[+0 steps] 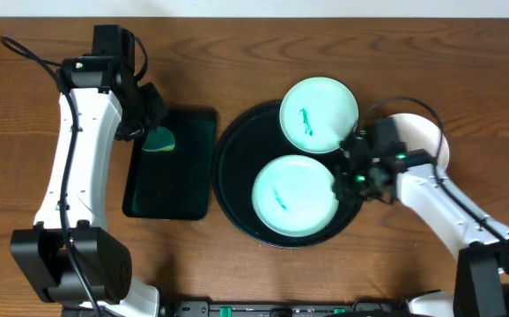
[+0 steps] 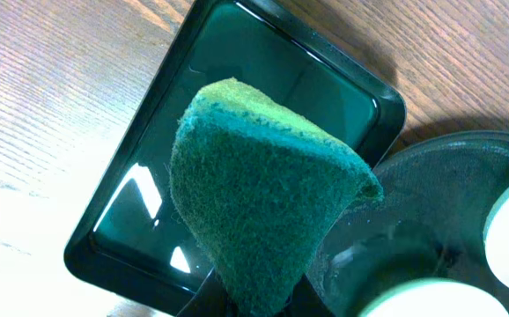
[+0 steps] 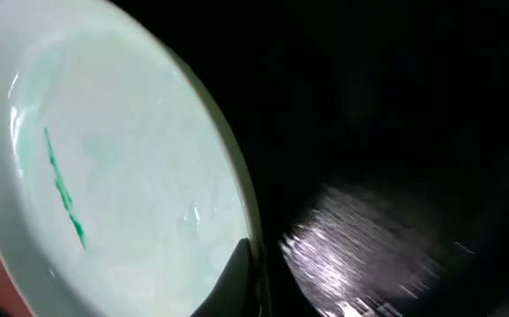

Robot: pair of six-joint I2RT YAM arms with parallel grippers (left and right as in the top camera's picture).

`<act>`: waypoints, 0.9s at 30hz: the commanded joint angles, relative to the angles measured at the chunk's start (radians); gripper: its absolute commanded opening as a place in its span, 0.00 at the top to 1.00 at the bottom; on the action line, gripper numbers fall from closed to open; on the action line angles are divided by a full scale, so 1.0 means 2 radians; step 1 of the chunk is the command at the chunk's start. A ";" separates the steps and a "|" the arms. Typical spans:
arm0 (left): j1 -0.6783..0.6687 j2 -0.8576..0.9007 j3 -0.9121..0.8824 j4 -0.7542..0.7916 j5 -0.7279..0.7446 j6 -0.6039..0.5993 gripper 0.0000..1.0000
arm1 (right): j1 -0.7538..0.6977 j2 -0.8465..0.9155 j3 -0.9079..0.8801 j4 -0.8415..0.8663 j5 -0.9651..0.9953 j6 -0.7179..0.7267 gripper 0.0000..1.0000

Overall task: Clean dirty plates on tray and stack at the side
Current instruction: 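Release the white plate and grasp the lower green plate rim with right gripper, then move the left gripper with sponge onto the green plate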

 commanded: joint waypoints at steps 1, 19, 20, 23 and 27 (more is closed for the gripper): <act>0.001 0.001 -0.002 -0.002 -0.010 -0.001 0.93 | 0.051 0.002 0.010 0.027 0.056 0.158 0.99; 0.001 0.002 -0.032 0.006 -0.009 -0.003 0.93 | 0.098 0.106 0.059 0.062 0.054 0.148 0.64; 0.001 0.002 -0.034 0.004 0.000 -0.003 0.93 | 0.098 0.122 0.076 0.048 0.050 0.134 0.65; -0.005 0.002 -0.034 0.005 0.028 -0.002 0.93 | 0.098 0.167 0.125 0.009 0.030 0.094 0.79; -0.030 0.002 -0.035 -0.002 0.030 -0.001 0.93 | 0.098 0.187 0.151 -0.013 0.029 0.082 0.99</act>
